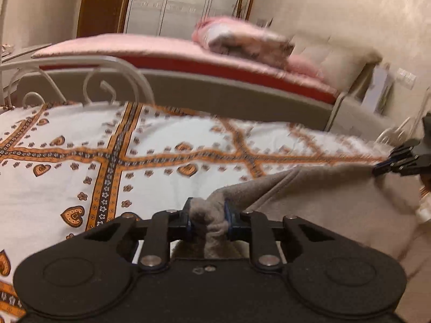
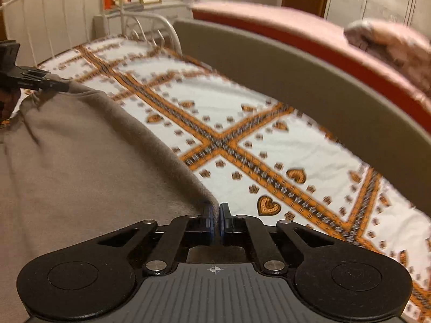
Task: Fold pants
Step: 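Grasp the sweatpants waistband with the left tool while the right tool grasps the other waistband corner, then lift the waistband with both tools and fold it over toward the pant cuffs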
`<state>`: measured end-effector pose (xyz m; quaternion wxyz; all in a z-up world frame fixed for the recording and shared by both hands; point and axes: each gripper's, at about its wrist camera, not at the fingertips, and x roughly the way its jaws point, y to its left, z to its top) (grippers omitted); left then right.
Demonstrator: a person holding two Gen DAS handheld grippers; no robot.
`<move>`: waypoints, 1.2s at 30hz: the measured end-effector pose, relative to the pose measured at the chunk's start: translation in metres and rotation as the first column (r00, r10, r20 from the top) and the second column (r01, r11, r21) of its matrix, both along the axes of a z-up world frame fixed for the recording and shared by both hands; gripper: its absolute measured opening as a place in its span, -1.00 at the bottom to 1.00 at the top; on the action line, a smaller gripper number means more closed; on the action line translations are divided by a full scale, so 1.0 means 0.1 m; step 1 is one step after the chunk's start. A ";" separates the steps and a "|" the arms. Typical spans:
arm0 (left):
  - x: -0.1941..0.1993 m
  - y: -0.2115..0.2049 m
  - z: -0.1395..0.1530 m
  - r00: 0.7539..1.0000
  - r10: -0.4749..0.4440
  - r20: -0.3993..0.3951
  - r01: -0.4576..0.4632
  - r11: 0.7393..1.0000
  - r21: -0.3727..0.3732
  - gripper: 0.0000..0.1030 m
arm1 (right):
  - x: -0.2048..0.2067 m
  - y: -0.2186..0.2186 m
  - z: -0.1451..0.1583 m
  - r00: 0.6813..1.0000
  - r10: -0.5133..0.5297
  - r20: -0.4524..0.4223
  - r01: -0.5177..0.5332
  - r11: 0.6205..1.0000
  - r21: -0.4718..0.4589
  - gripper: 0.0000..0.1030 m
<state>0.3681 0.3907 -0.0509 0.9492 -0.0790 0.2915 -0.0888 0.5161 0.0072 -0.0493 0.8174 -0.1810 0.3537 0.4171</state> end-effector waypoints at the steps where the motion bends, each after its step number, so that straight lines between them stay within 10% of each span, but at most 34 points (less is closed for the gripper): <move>1: -0.08 -0.01 0.06 1.000 -0.011 0.020 0.011 1.000 -0.009 -0.78 | -0.09 -0.04 0.09 1.000 0.002 0.018 -0.002 1.000 0.008 -0.91; 15: -1.57 -0.49 0.58 0.968 -0.192 0.161 0.177 0.979 0.102 -0.71 | -2.11 -0.57 0.77 0.966 0.087 0.242 -0.074 0.995 -0.063 -0.91; 22: -2.22 -0.74 0.13 0.995 0.095 0.042 -0.095 0.995 -0.002 0.20 | -2.94 -0.91 0.15 0.989 -0.045 0.139 0.054 0.997 -0.055 -0.65; 24: -2.36 -0.76 0.15 0.986 0.167 0.010 -0.166 0.985 -0.054 0.23 | -3.03 -1.05 0.16 0.984 -0.144 0.109 0.140 0.989 0.038 -0.05; 29: -2.52 -0.77 0.36 0.961 0.275 -0.039 -0.276 0.936 -0.218 0.20 | -3.06 -1.29 0.30 0.960 -0.279 -0.016 0.275 0.933 0.231 0.15; 36: -2.51 -0.83 0.28 0.922 0.346 -0.176 -0.388 0.801 -0.456 0.17 | -2.81 -1.41 0.34 0.905 -0.377 -0.196 0.423 0.844 0.330 0.14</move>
